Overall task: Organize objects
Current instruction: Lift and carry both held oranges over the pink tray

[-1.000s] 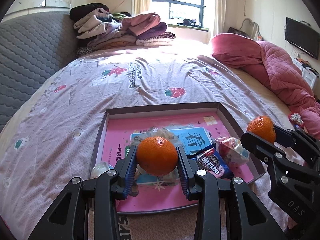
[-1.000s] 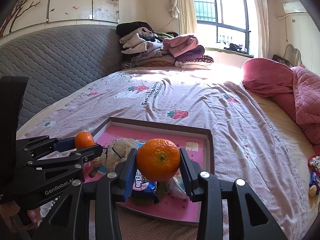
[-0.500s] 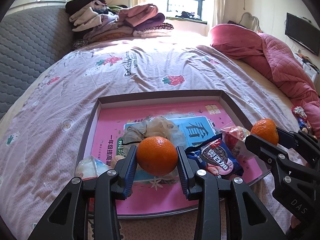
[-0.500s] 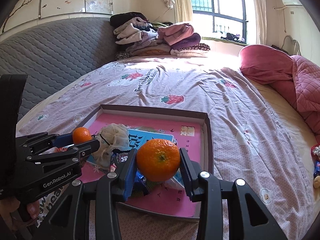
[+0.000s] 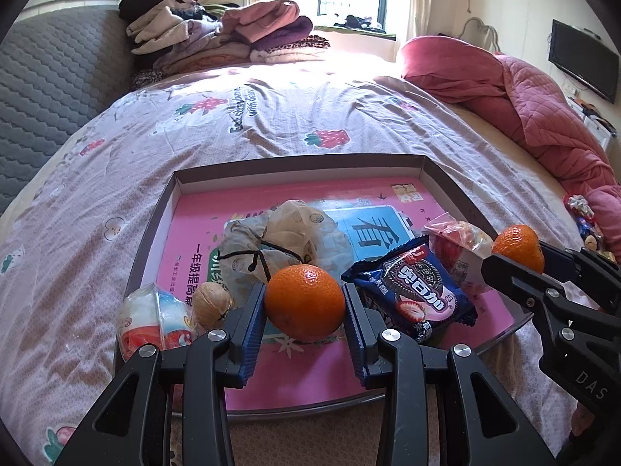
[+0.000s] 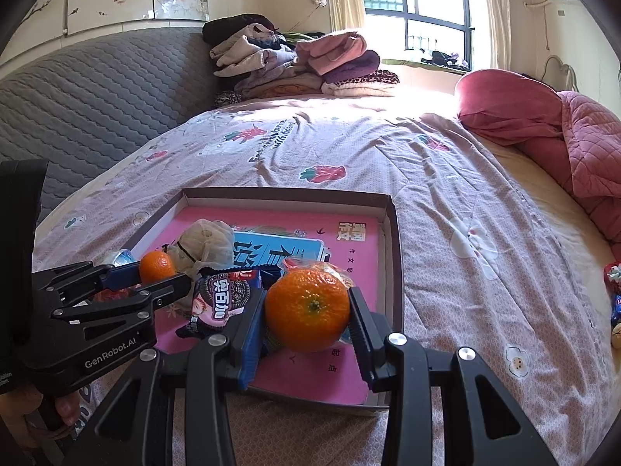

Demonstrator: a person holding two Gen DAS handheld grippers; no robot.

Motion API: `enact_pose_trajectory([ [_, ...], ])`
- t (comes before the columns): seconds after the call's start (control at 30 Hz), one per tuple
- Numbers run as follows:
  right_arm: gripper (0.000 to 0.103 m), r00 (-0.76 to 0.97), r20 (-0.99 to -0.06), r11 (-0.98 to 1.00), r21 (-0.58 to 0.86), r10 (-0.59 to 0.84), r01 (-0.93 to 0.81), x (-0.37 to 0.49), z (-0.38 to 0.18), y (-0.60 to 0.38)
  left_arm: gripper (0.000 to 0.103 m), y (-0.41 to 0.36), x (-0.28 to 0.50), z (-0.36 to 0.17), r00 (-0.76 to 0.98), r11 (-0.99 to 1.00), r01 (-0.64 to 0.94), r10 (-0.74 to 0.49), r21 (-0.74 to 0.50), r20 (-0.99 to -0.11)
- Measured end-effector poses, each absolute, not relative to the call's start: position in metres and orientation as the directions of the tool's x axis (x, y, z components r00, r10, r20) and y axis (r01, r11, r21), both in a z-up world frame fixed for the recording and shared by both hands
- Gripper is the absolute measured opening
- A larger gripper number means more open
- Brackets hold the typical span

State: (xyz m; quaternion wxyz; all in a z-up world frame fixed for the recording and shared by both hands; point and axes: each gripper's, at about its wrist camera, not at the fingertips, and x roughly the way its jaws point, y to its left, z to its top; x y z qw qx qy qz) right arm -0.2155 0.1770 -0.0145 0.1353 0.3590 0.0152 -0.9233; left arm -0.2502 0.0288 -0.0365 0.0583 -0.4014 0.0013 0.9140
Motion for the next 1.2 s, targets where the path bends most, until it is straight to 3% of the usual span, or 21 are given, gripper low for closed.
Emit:
enact_pose_trajectory([
  [1.2,0.041,-0.665,-0.711,-0.966,0.079,-0.229,0.248,-0.215,-0.038,0.181,0.039,0.034,-0.244,-0.054,-0.644,-0.991,-0.126,0.116,-0.044,-0.756],
])
